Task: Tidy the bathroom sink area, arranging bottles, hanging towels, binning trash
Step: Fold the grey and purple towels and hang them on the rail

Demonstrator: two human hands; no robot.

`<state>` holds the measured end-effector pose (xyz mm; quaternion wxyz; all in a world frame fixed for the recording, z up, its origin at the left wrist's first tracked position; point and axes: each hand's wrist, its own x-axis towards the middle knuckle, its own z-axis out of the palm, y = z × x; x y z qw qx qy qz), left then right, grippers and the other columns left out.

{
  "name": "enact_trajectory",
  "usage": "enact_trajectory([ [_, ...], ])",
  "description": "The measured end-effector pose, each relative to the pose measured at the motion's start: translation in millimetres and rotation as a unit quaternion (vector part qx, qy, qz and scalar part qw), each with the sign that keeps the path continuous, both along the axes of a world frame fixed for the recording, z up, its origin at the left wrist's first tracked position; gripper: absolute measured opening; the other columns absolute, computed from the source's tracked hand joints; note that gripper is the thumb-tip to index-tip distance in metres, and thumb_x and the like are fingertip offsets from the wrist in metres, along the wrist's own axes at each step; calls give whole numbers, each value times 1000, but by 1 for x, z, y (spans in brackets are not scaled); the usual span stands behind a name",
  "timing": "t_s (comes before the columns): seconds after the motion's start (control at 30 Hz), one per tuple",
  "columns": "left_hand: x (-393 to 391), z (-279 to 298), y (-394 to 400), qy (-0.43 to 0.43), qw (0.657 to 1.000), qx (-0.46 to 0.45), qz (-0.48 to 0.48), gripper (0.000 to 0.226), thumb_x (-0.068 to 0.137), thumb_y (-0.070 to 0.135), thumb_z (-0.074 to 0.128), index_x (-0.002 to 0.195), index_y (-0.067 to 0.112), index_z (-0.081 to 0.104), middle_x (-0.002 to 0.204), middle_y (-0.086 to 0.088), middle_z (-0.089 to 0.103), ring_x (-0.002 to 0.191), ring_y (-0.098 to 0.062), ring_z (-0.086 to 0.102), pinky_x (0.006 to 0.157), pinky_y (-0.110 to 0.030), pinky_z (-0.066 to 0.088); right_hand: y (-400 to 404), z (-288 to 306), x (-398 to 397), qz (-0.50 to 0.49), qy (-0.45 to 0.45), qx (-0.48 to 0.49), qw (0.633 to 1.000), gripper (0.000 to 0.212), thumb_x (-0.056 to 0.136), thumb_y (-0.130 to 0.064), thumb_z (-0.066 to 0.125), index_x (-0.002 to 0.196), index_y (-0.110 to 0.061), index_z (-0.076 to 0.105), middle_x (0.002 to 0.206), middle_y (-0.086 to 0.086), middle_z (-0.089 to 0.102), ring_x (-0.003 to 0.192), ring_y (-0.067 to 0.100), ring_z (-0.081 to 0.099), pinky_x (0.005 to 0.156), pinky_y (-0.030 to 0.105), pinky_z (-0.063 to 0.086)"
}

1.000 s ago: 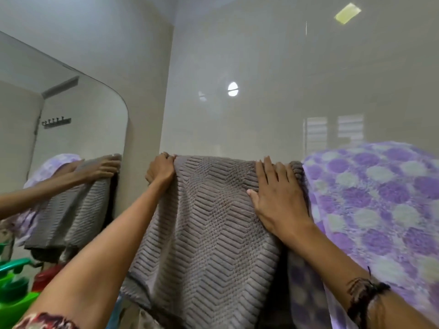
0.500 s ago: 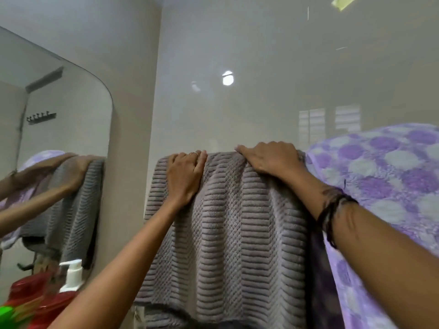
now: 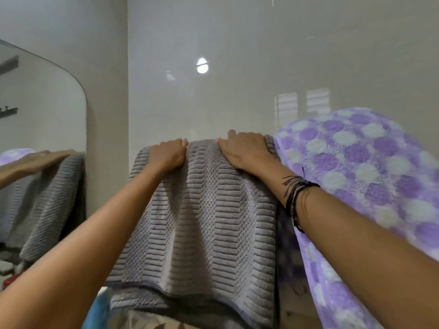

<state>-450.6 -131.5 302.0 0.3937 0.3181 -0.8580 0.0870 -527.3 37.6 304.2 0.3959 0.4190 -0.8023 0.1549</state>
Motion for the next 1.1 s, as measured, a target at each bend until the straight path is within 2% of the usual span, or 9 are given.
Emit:
enact_trajectory([
  [0.17, 7, -43, 58, 203, 964, -69, -159, 31, 95, 14, 35, 123, 5, 47, 121, -20, 55, 108, -34, 51, 90, -43, 40, 34, -37, 8, 13, 107, -18, 994, 38, 96, -23, 33, 129, -8, 44, 130, 14, 52, 120, 30, 46, 108, 41, 27],
  [0.3, 2, -74, 125, 186, 926, -125, -304, 33, 86, 8, 50, 119, 7, 52, 114, -16, 59, 106, -30, 54, 90, -30, 33, 72, -63, 14, -9, 149, -69, 986, 46, 85, -10, 28, 124, -9, 51, 134, 12, 51, 132, 26, 39, 118, 42, 10],
  [0.4, -4, -87, 168, 159, 904, -111, -381, 39, 86, 13, 53, 125, 13, 50, 120, -10, 60, 109, -23, 52, 88, -25, 33, 109, -76, 12, -28, 172, -123, 977, 46, 81, -7, 31, 117, -7, 61, 132, 13, 57, 132, 27, 44, 116, 50, 11],
  [0.53, -12, -88, 202, 126, 901, -107, -401, 41, 87, 17, 51, 128, 17, 48, 128, -5, 56, 115, -23, 52, 89, -25, 33, 153, -79, 1, -55, 110, -180, 976, 38, 93, -25, 44, 130, -17, 50, 144, 7, 43, 137, 22, 35, 114, 50, 16],
  [0.63, -12, -83, 215, 138, 902, -63, -404, 38, 87, 17, 47, 126, 22, 48, 127, -2, 55, 114, -20, 51, 85, -25, 33, 178, -74, -8, -87, 33, -228, 969, 68, 83, -55, 53, 139, -19, 37, 149, 9, 31, 138, 26, 27, 112, 52, 20],
  [0.73, -11, -75, 222, 161, 915, -47, -367, 30, 90, 21, 44, 119, 26, 50, 116, -1, 54, 105, -18, 51, 71, -28, 34, 198, -73, -19, -31, -106, -280, 954, 94, 66, -71, 58, 142, -28, 24, 150, 8, 22, 138, 30, 24, 107, 55, 23],
  [0.9, -11, -58, 243, 180, 938, -103, -279, 22, 92, 26, 45, 109, 21, 59, 112, -2, 48, 104, -20, 49, 72, -30, 39, 209, -81, -31, 66, -219, -335, 914, 102, 59, -59, 75, 138, -18, 24, 138, 11, 39, 120, 34, 48, 90, 39, 42],
  [1.03, -18, -46, 273, 178, 946, -74, -262, 23, 91, 31, 46, 109, 24, 59, 118, 0, 48, 108, -19, 46, 74, -24, 28, 222, -87, -32, 163, -360, -355, 847, 77, 62, -45, 81, 117, -10, 40, 121, 15, 60, 107, 35, 59, 86, 41, 49],
  [1.1, -21, -44, 289, 166, 949, -30, -265, 29, 90, 37, 45, 113, 24, 56, 122, -1, 48, 112, -21, 45, 77, -29, 32, 223, -96, -22, 174, -376, -344, 843, 66, 68, -39, 78, 114, -10, 40, 115, 17, 62, 101, 37, 60, 82, 40, 50],
])
